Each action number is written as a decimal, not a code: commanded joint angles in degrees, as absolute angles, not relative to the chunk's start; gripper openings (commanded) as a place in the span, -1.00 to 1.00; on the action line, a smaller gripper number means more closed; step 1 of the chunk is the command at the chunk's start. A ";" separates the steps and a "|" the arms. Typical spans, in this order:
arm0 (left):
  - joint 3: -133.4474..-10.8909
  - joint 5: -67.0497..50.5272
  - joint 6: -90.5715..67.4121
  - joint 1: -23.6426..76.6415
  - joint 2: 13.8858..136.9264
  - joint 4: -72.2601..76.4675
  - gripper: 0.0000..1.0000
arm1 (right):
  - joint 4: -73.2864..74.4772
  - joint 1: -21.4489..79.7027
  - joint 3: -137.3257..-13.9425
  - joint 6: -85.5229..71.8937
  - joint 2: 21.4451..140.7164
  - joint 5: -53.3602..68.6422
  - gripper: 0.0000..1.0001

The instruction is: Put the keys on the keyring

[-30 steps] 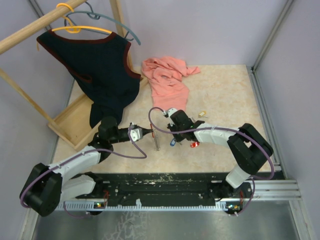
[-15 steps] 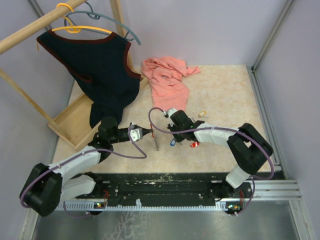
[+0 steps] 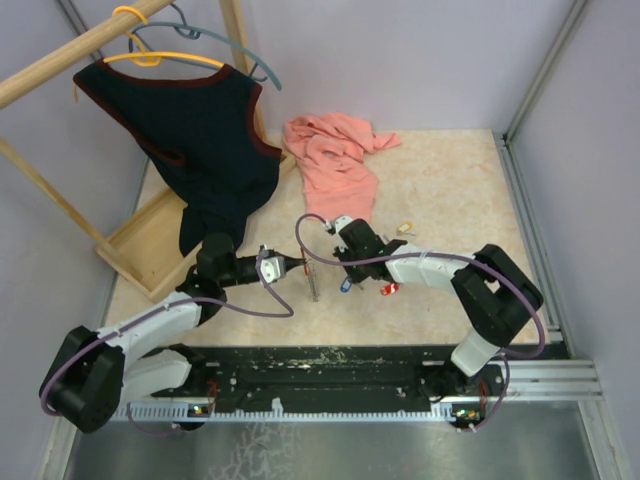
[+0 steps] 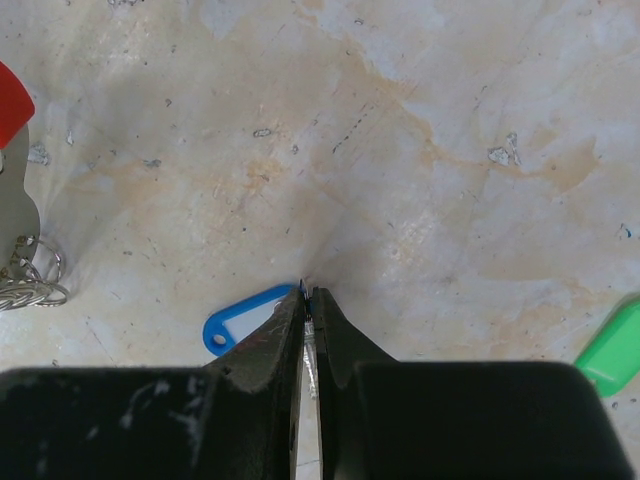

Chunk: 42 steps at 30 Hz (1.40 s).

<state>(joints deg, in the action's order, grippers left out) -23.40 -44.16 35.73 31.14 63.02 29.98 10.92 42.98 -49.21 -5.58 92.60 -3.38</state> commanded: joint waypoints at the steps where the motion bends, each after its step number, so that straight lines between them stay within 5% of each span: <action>1: -24.45 -45.09 35.44 31.38 63.02 30.76 -1.00 | 10.39 42.90 -51.86 -5.63 93.36 -3.37 -0.84; 13: -24.51 -45.09 35.50 31.38 63.02 30.76 -1.00 | 12.42 42.90 -52.15 -5.38 92.78 -2.90 -0.80; 23: -24.52 -45.17 35.52 31.38 63.19 30.85 -1.00 | 13.95 42.90 -52.12 -3.64 91.77 -2.08 -1.00; 42: -24.46 -46.37 36.13 31.38 63.11 30.67 -1.00 | 12.34 47.58 -48.89 23.45 69.04 6.08 -1.00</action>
